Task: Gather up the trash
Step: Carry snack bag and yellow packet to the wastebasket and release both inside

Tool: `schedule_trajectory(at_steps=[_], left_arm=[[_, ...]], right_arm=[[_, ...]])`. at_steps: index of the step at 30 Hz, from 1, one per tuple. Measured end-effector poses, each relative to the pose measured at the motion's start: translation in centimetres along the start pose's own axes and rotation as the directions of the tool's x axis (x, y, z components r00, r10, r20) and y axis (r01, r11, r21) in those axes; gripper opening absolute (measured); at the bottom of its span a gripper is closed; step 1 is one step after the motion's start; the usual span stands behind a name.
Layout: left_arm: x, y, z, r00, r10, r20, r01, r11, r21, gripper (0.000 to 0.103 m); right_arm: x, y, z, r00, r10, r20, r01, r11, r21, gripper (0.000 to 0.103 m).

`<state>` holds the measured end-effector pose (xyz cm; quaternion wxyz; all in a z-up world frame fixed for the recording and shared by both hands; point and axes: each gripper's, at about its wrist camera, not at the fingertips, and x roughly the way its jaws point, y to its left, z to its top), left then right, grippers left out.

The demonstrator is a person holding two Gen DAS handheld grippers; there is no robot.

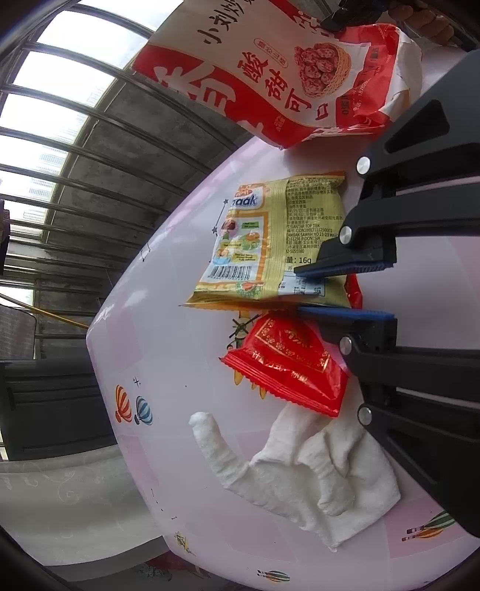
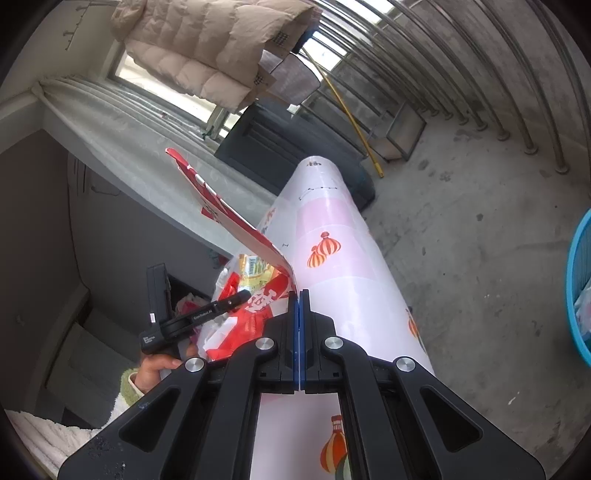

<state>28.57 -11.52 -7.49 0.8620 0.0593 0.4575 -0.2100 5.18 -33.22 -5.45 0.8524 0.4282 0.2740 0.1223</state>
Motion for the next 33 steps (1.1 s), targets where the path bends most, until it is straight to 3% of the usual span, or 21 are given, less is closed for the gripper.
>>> schedule_trajectory(at_steps=[11, 15, 18, 21, 25, 29, 33], left_arm=[[-7.5, -2.2, 0.7, 0.988, -0.069, 0.138, 0.065, 0.997, 0.032, 0.009], [-10.7, -5.4, 1.0, 0.971, -0.153, 0.183, 0.139, 0.986, 0.087, 0.009], [-11.7, -8.9, 1.4, 0.957, -0.237, 0.168, 0.214, 0.966, 0.143, 0.009], [-11.2, -13.6, 1.6, 0.949, -0.293, 0.118, 0.264, 0.940, 0.214, 0.009], [-8.1, -20.5, 1.1, 0.936, -0.352, -0.010, 0.340, 0.898, 0.281, 0.009], [-3.5, -27.7, -0.1, 0.918, -0.364, -0.155, 0.395, 0.857, 0.329, 0.010], [1.7, -33.8, -1.5, 0.907, -0.322, -0.273, 0.407, 0.839, 0.362, 0.010]], right_arm=[[-5.0, 0.1, 0.0, 0.994, 0.014, 0.107, -0.016, 1.000, 0.014, 0.000], [-8.7, -1.0, -0.4, 0.982, -0.037, 0.186, 0.029, 0.998, 0.048, 0.000], [-11.8, -2.6, -1.1, 0.960, -0.121, 0.252, 0.097, 0.990, 0.106, 0.000], [-14.4, -4.4, -2.0, 0.923, -0.248, 0.295, 0.202, 0.963, 0.177, 0.000], [-16.5, -6.8, -3.2, 0.837, -0.467, 0.285, 0.387, 0.874, 0.295, 0.000], [-17.8, -10.2, -4.5, 0.745, -0.635, 0.204, 0.506, 0.738, 0.448, 0.000], [-19.1, -13.2, -5.6, 0.644, -0.757, 0.111, 0.596, 0.588, 0.547, 0.000]])
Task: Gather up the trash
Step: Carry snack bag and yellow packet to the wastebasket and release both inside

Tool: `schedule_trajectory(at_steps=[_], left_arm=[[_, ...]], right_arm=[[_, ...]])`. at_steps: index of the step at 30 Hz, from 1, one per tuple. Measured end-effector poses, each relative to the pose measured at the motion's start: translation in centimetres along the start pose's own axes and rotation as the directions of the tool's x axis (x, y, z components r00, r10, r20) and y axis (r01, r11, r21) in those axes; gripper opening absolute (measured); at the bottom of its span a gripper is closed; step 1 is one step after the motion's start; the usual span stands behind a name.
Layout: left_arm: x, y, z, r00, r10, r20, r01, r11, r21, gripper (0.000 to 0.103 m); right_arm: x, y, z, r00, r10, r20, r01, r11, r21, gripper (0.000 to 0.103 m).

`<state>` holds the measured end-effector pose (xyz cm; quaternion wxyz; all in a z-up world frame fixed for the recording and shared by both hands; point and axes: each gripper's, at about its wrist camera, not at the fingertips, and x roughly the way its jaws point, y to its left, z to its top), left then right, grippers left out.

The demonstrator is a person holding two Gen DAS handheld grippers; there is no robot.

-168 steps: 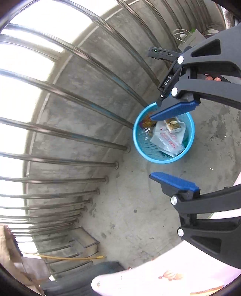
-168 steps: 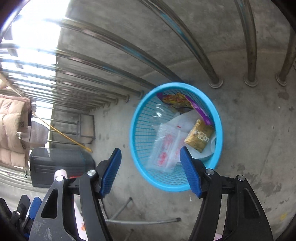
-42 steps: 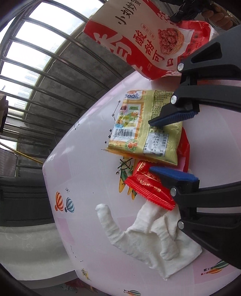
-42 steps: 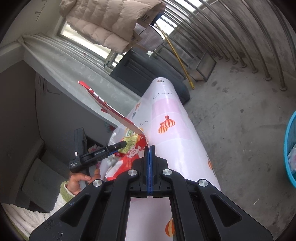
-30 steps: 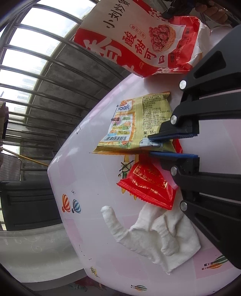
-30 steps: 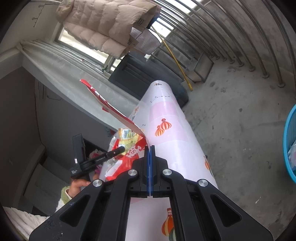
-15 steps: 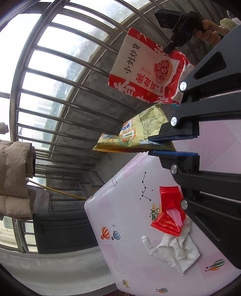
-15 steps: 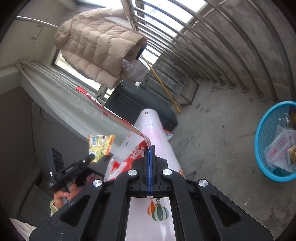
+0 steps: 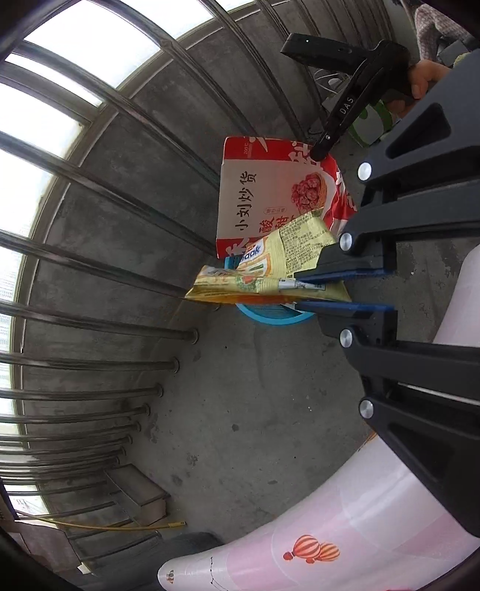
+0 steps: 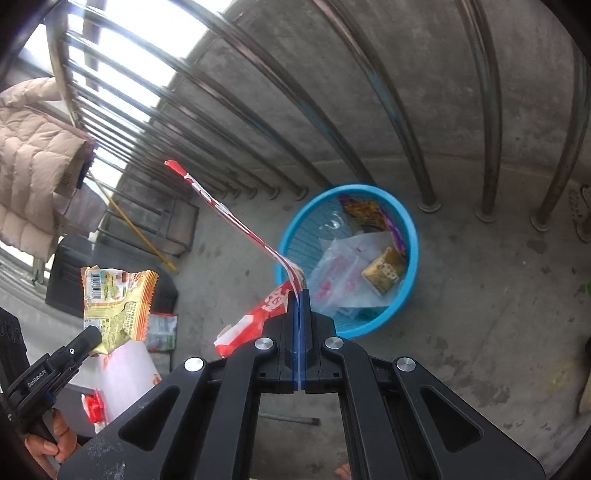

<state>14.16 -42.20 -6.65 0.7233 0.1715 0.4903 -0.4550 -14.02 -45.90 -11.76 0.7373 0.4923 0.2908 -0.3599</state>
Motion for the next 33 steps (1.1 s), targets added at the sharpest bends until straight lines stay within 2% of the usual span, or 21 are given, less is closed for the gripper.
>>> schedule_trajectory(at_steps=[3, 8, 10, 12, 15, 17, 19, 23, 27, 30, 33], left_arm=[[4.1, -1.7, 0.9, 0.998, -0.006, -0.069, 0.007, 1.000, 0.018, 0.010], [10.1, -3.6, 2.4, 0.990, 0.001, -0.138, 0.006, 0.999, 0.044, 0.012], [12.8, -4.1, 2.9, 0.987, -0.021, -0.158, 0.025, 0.999, 0.025, 0.021], [15.1, -3.8, 3.0, 0.976, -0.030, -0.215, 0.025, 0.999, -0.024, 0.031], [16.5, -3.3, 3.0, 0.964, -0.054, -0.259, 0.032, 0.995, -0.090, 0.035], [15.9, -3.1, 3.3, 0.972, -0.052, -0.231, 0.033, 0.996, -0.085, 0.040], [15.1, -2.5, 3.3, 0.979, -0.041, -0.199, 0.022, 0.995, -0.097, 0.043], [13.2, -1.2, 3.8, 0.988, -0.072, -0.138, 0.049, 0.985, -0.164, 0.043], [9.7, -0.4, 4.5, 0.993, -0.101, -0.062, 0.088, 0.979, -0.184, 0.043], [5.5, 0.6, 4.6, 0.993, -0.116, 0.019, 0.117, 0.975, -0.191, 0.048], [0.7, 2.1, 3.7, 0.990, -0.101, 0.100, 0.117, 0.977, -0.179, 0.050]], right_arm=[[1.2, -1.0, 0.3, 0.994, -0.110, -0.004, 0.110, 0.994, 0.017, 0.000], [5.4, -1.8, 0.9, 0.986, -0.162, -0.049, 0.164, 0.985, 0.045, 0.008], [7.4, -2.4, 1.0, 0.989, -0.123, -0.077, 0.129, 0.989, 0.078, 0.014], [8.3, -3.1, 0.7, 0.994, -0.066, -0.090, 0.078, 0.988, 0.136, 0.020], [8.3, -3.9, 0.6, 0.996, -0.010, -0.090, 0.026, 0.984, 0.177, 0.024], [7.9, -3.9, 0.7, 0.997, 0.015, -0.075, -0.002, 0.984, 0.177, 0.036], [7.5, -4.0, 0.7, 0.998, 0.025, -0.064, -0.013, 0.983, 0.186, 0.037], [7.4, -4.8, 0.5, 0.996, 0.065, -0.065, -0.047, 0.969, 0.244, 0.037], [7.2, -4.6, 0.3, 0.994, 0.106, -0.036, -0.092, 0.960, 0.264, 0.039], [8.7, -4.7, 0.1, 0.990, 0.114, -0.080, -0.086, 0.953, 0.289, 0.040], [12.0, -4.3, 0.3, 0.980, 0.137, -0.147, -0.086, 0.947, 0.310, 0.040]])
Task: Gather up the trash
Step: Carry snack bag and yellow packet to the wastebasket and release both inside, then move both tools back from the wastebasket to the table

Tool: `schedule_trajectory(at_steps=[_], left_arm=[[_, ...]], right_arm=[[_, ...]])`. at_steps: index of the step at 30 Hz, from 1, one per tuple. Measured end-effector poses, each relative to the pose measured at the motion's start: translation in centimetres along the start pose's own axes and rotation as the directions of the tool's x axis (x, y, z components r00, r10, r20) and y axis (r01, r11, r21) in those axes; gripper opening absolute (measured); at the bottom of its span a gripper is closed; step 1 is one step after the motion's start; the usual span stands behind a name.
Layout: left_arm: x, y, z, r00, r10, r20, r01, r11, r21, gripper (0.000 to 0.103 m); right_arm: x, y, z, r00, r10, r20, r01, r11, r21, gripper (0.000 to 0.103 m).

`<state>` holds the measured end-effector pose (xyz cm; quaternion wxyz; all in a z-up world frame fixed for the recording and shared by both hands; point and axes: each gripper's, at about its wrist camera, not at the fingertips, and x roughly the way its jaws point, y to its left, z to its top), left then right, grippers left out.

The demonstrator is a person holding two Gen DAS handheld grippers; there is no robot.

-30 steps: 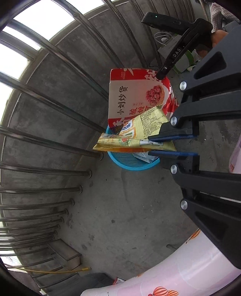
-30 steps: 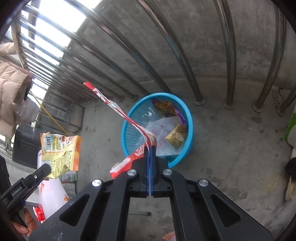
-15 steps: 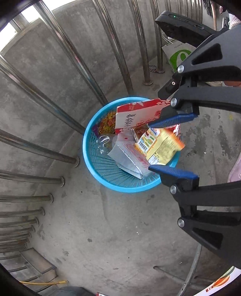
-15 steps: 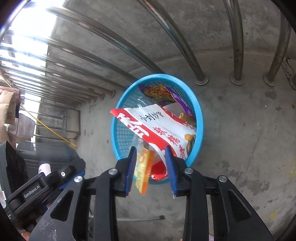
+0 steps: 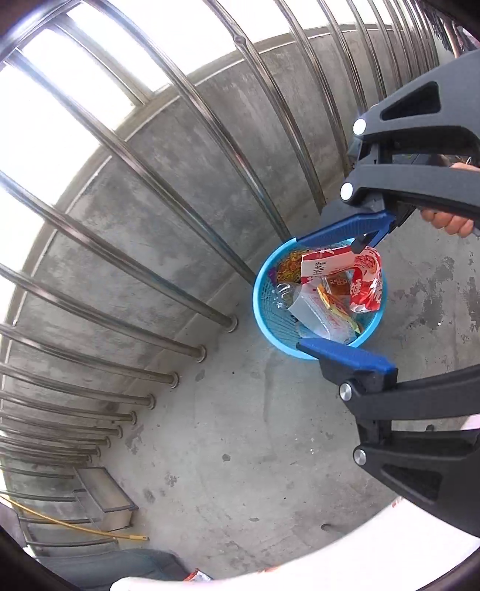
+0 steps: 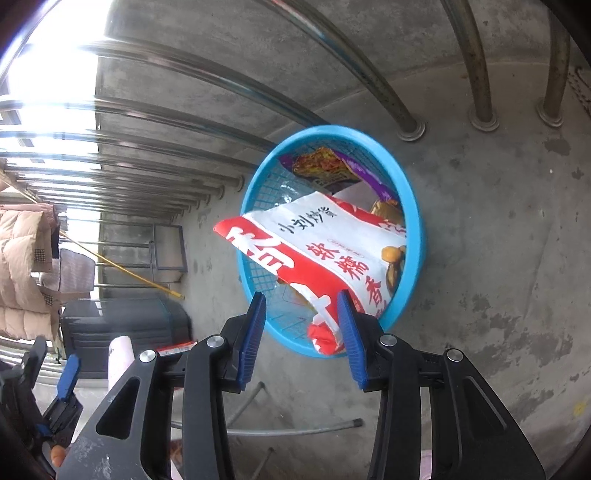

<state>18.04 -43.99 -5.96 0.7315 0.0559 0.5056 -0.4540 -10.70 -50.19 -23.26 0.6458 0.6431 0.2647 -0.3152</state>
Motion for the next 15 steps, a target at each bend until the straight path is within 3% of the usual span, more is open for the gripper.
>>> schedule_trajectory(at_steps=[6, 10, 13, 15], left_arm=[[-10.3, 4.9, -2.7, 0.988, 0.067, 0.142, -0.065, 0.998, -0.020, 0.051], [-16.5, 8.5, -5.4, 0.960, 0.151, 0.238, -0.136, 0.988, -0.076, 0.052], [-20.5, 11.2, -7.7, 0.936, 0.195, 0.292, -0.162, 0.977, -0.135, 0.054], [-23.0, 12.6, -9.3, 0.917, 0.226, 0.329, -0.176, 0.969, -0.175, 0.056]], right_arm=[[6.2, 1.8, 0.9, 0.995, -0.058, -0.083, 0.054, 0.997, -0.047, 0.040], [8.2, 3.5, 1.2, 0.987, -0.131, -0.091, 0.117, 0.982, -0.148, 0.041], [6.7, 3.2, 1.3, 0.993, -0.088, -0.078, 0.080, 0.992, -0.098, 0.044], [5.2, 2.8, 1.2, 0.997, -0.047, -0.063, 0.042, 0.996, -0.080, 0.053]])
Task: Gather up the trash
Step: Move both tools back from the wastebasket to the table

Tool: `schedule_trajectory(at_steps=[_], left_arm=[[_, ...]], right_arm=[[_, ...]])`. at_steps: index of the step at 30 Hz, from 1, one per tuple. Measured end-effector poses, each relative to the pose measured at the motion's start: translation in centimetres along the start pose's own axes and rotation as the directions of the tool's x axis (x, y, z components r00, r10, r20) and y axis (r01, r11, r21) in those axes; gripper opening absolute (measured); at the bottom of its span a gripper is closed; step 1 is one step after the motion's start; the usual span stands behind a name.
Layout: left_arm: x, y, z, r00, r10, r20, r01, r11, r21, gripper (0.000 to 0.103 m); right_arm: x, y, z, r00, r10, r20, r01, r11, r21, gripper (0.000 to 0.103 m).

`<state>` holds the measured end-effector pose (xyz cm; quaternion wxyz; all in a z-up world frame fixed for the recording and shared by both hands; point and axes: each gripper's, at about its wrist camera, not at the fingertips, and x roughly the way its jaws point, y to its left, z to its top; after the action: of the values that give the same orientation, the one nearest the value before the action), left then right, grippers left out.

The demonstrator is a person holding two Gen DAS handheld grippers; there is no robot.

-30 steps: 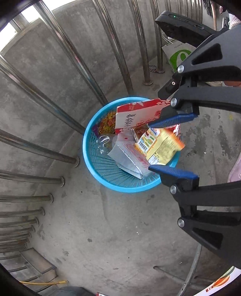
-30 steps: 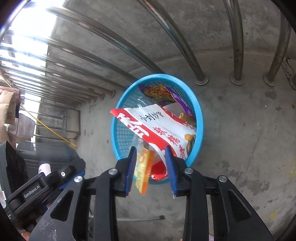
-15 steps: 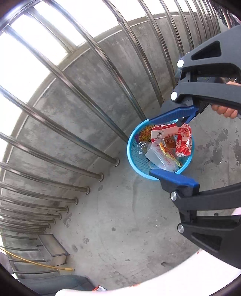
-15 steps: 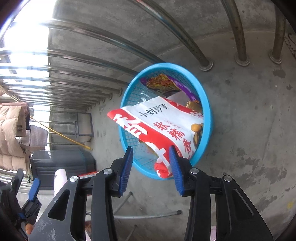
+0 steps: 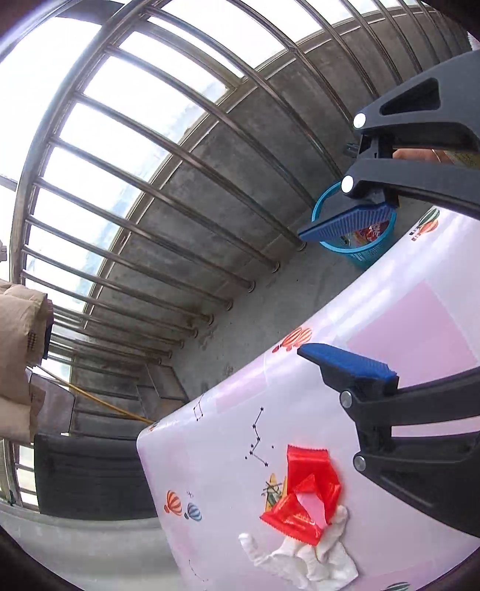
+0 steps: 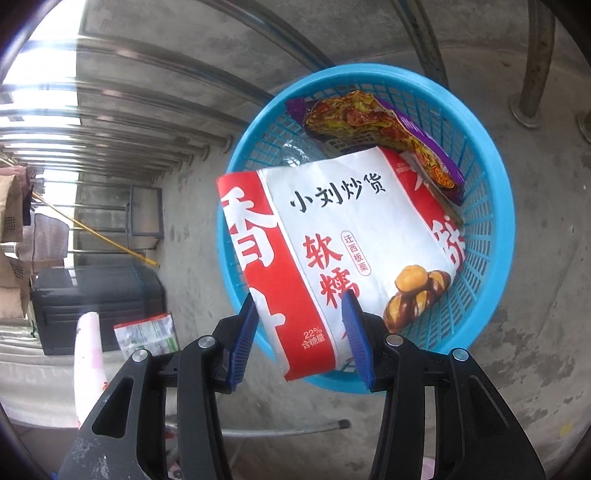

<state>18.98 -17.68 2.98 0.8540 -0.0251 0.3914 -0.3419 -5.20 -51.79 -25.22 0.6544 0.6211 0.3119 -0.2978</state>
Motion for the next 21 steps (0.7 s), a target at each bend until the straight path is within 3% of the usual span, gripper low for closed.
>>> schedule_trajectory(at_steps=[9, 14, 17, 21], left_arm=[[-8.5, 6.4, -2.7, 0.989, 0.074, 0.132, -0.062, 0.994, -0.088, 0.060], [-13.6, 10.5, -4.3, 0.965, 0.161, 0.207, -0.132, 0.980, -0.148, 0.063], [-15.8, 13.4, -5.3, 0.945, 0.228, 0.233, -0.182, 0.962, -0.202, 0.063], [-17.6, 17.7, -6.3, 0.921, 0.303, 0.247, -0.233, 0.933, -0.275, 0.063]], right_arm=[[-6.6, 0.0, -0.9, 0.991, 0.053, 0.123, -0.050, 0.998, -0.026, 0.057], [-10.1, 6.3, -3.1, 0.971, 0.175, 0.163, -0.149, 0.976, -0.161, 0.057], [-12.1, 13.4, -5.5, 0.966, 0.221, 0.130, -0.163, 0.921, -0.354, 0.057], [-12.2, 24.2, -10.9, 0.967, 0.252, 0.035, -0.183, 0.784, -0.593, 0.057]])
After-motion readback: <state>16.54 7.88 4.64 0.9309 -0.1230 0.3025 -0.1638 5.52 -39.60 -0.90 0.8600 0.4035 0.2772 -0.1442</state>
